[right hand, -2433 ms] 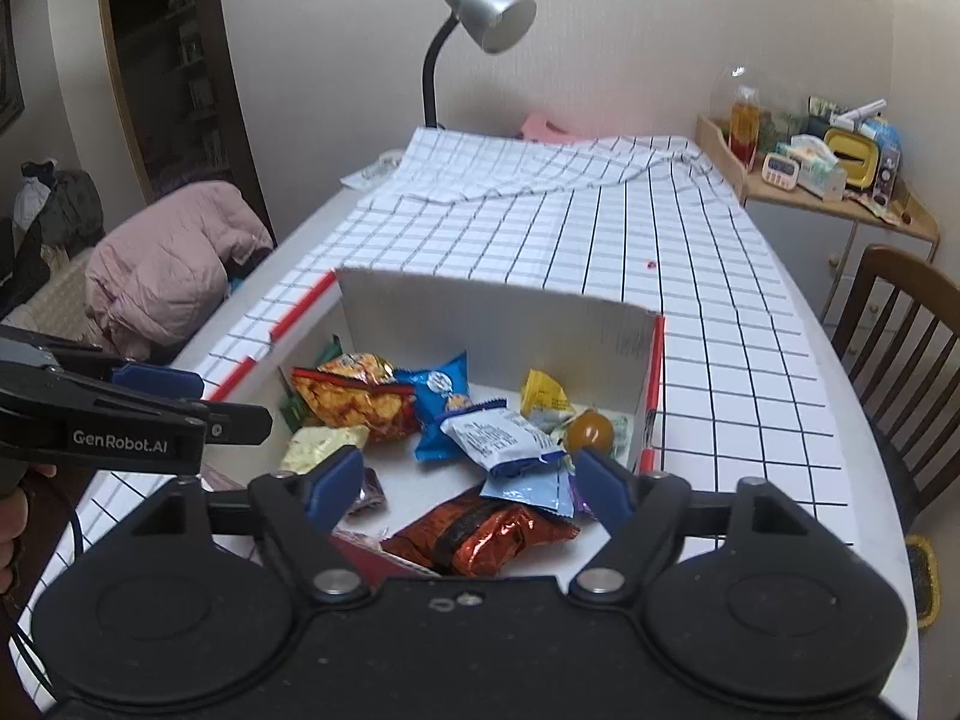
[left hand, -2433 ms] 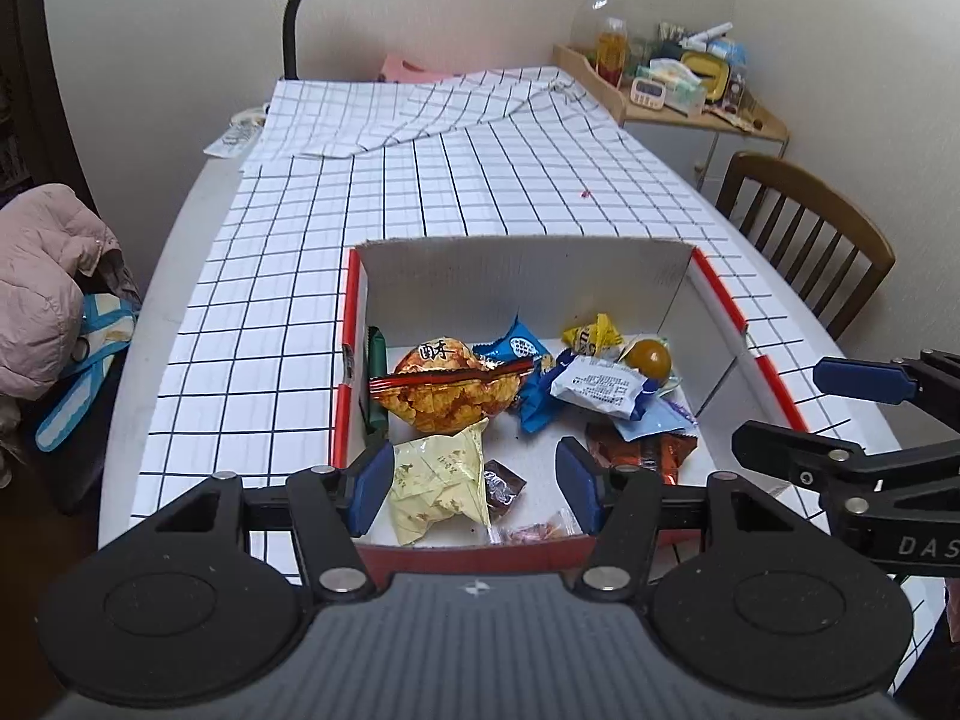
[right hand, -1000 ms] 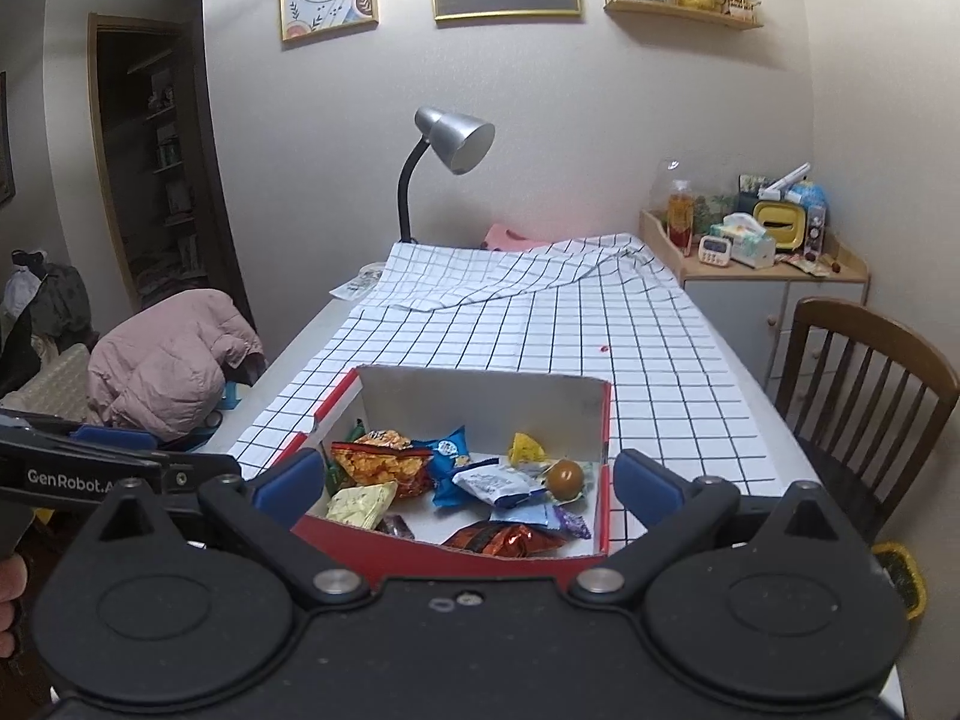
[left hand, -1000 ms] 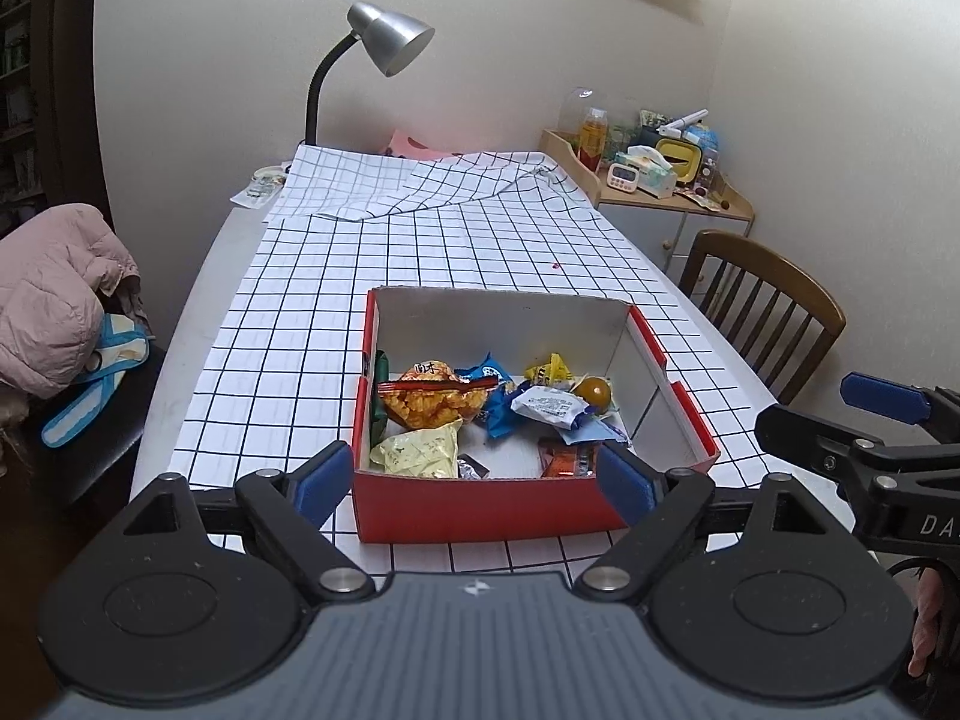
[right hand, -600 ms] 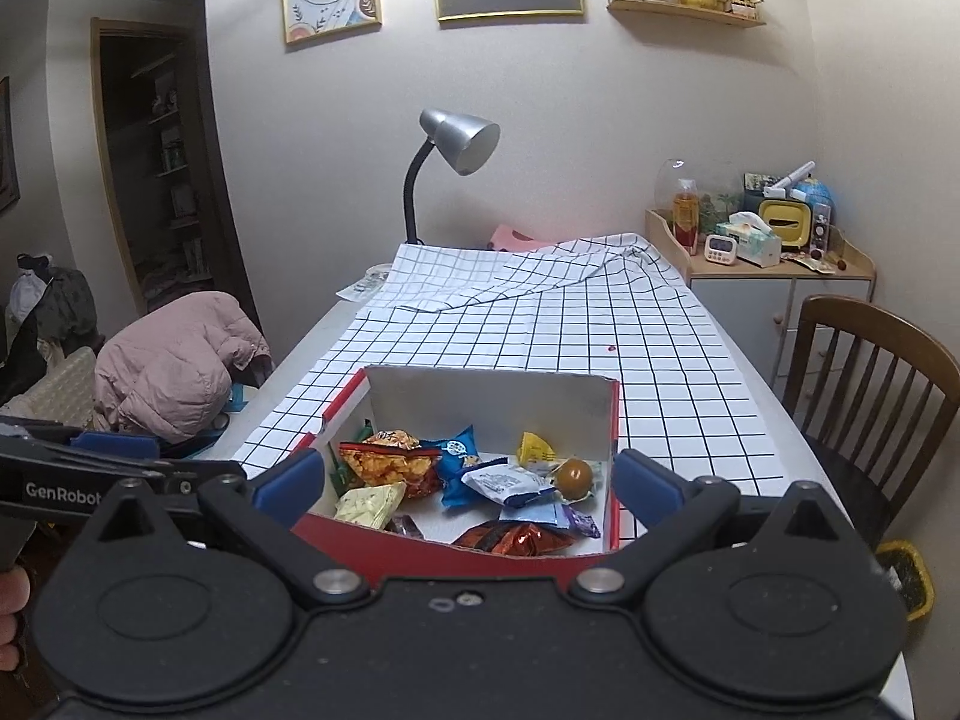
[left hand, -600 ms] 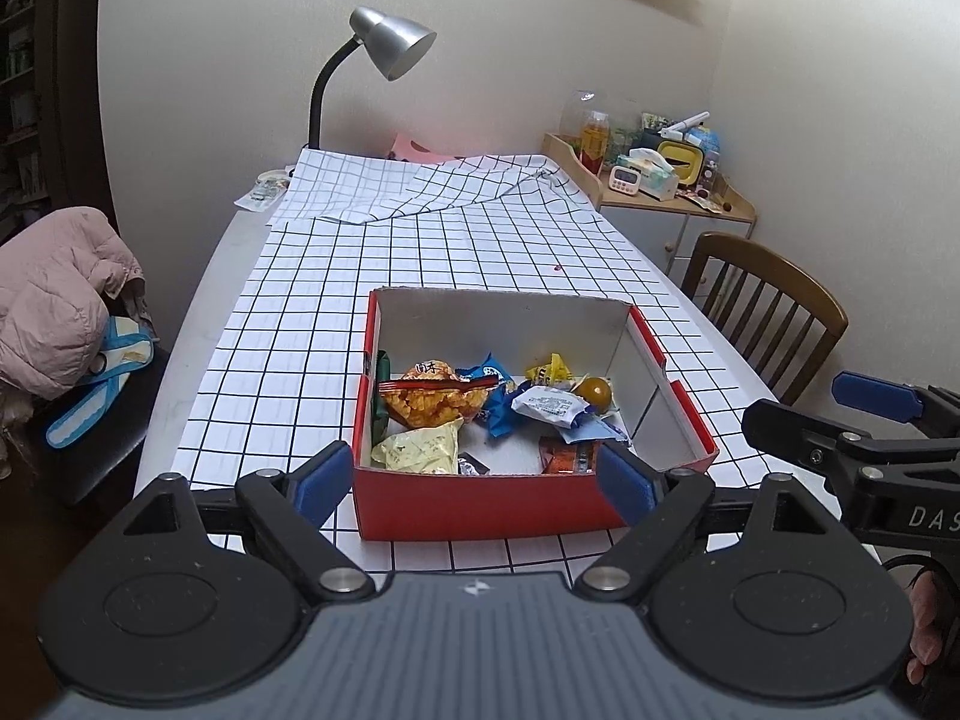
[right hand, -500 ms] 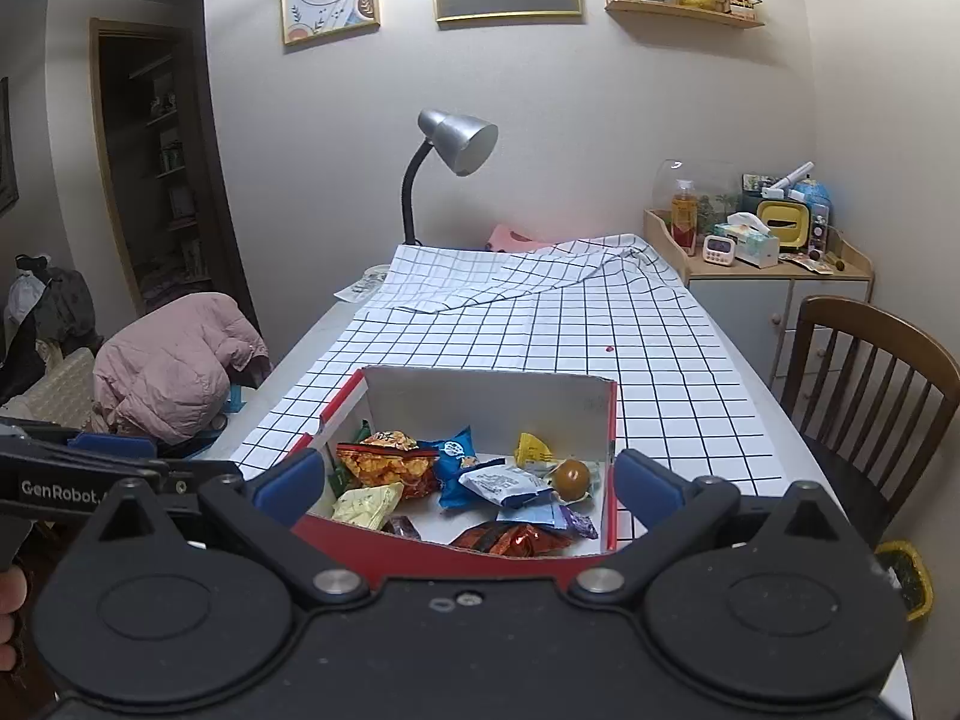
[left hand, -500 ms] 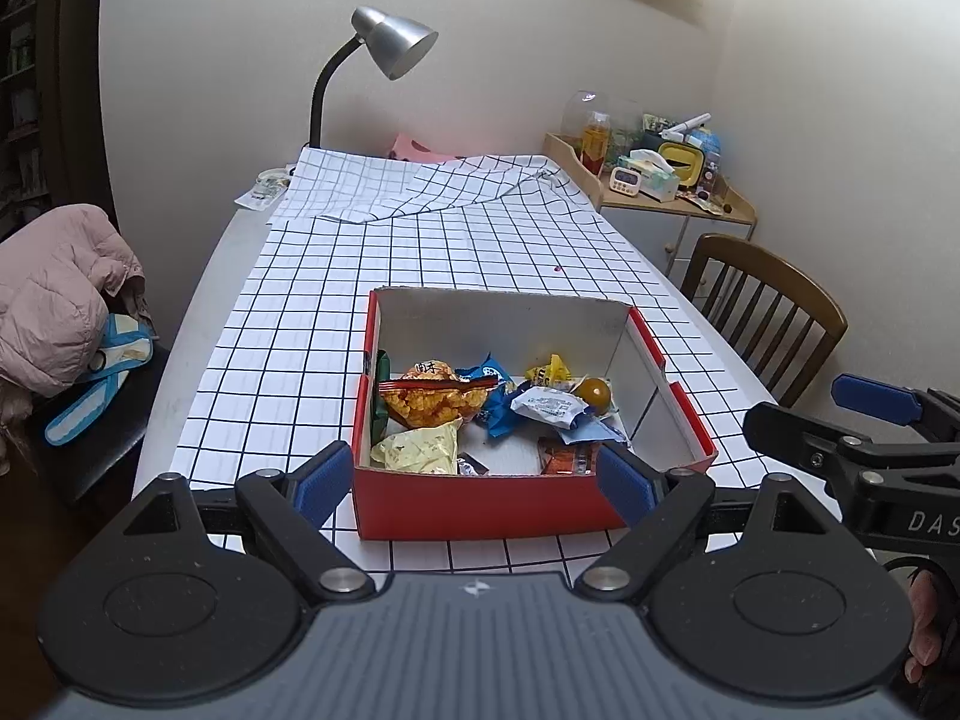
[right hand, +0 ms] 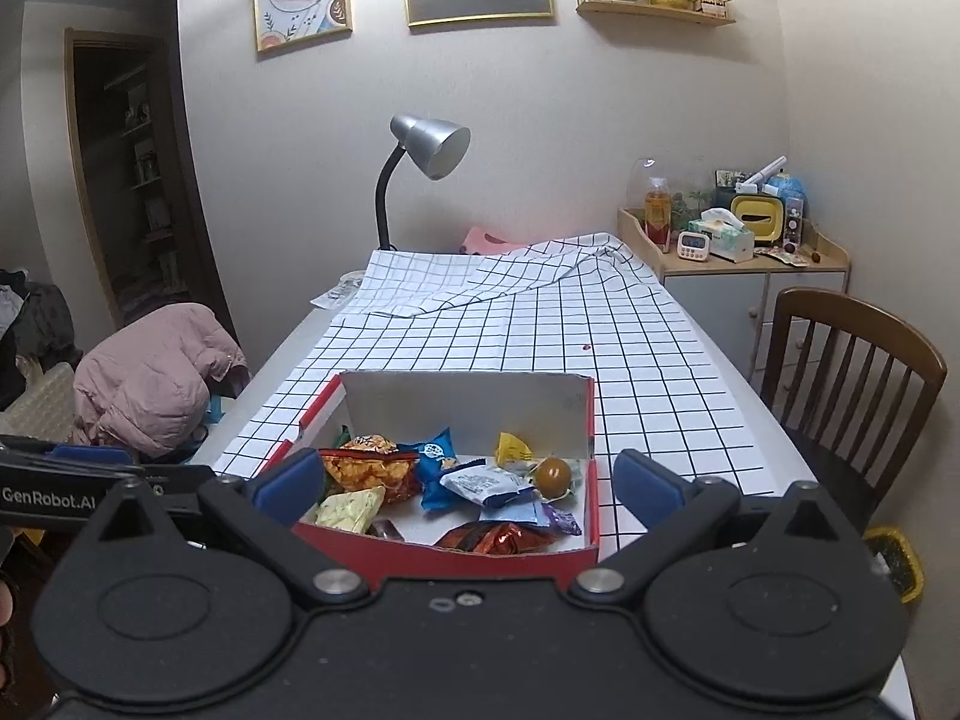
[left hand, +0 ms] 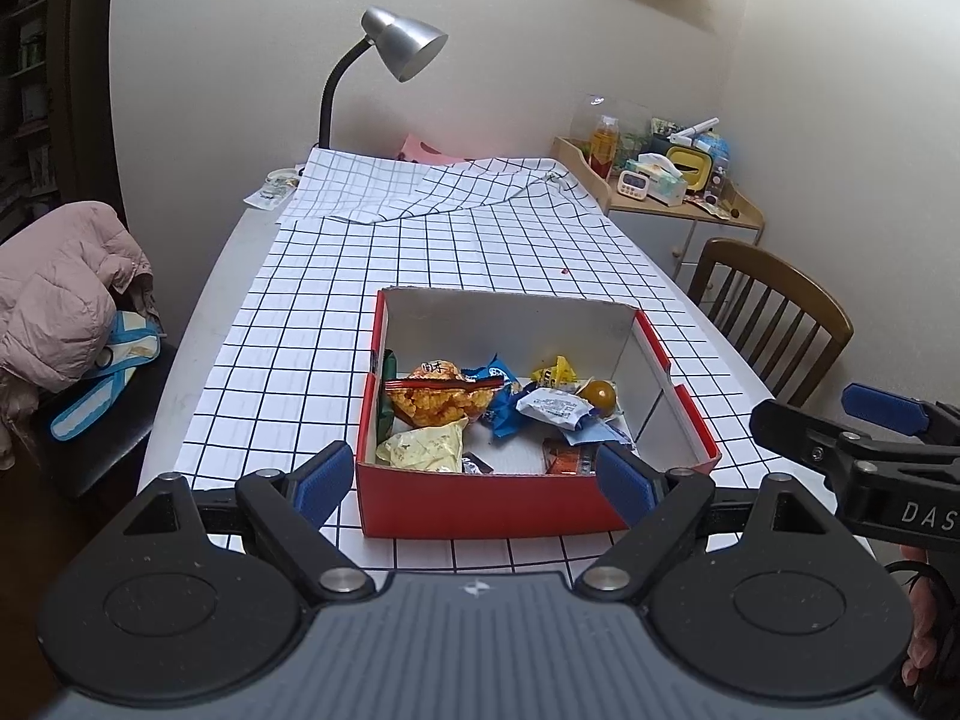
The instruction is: Organize snacks
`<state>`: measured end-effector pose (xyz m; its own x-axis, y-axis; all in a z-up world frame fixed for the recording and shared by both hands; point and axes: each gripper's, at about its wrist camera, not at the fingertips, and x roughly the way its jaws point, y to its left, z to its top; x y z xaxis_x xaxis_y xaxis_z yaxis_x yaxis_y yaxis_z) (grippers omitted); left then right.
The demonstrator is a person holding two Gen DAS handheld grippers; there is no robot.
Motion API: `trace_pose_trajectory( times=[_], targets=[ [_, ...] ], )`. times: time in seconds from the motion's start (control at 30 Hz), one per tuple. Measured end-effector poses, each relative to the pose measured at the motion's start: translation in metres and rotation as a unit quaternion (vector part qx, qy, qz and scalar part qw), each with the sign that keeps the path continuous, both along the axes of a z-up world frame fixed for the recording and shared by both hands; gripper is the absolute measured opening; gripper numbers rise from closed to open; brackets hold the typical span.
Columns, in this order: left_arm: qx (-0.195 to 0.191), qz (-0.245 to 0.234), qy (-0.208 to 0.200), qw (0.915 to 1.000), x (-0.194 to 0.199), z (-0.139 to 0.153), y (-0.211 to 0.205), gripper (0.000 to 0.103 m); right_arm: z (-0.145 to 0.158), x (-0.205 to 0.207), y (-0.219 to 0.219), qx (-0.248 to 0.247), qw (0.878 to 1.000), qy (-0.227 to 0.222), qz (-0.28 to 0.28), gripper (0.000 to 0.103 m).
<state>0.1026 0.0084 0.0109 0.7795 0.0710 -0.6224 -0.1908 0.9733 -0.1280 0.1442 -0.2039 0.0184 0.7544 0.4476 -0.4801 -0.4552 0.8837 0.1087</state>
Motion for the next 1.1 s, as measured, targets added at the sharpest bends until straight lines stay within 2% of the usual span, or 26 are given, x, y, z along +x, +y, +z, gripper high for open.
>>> trace_pose_trajectory(
  times=[0.33, 1.1],
  targets=[
    [0.002, 0.001, -0.004, 1.0000, -0.003, 0.001, -0.002, 0.088, 0.005, -0.006, 0.001, 0.005, 1.000, -0.007, -0.001, 0.103],
    [0.005, -0.012, 0.009, 0.9999, -0.008, -0.006, -0.010, 0.088, 0.000, -0.012, 0.002, 0.001, 1.000, 0.015, 0.002, 0.103]
  ],
)
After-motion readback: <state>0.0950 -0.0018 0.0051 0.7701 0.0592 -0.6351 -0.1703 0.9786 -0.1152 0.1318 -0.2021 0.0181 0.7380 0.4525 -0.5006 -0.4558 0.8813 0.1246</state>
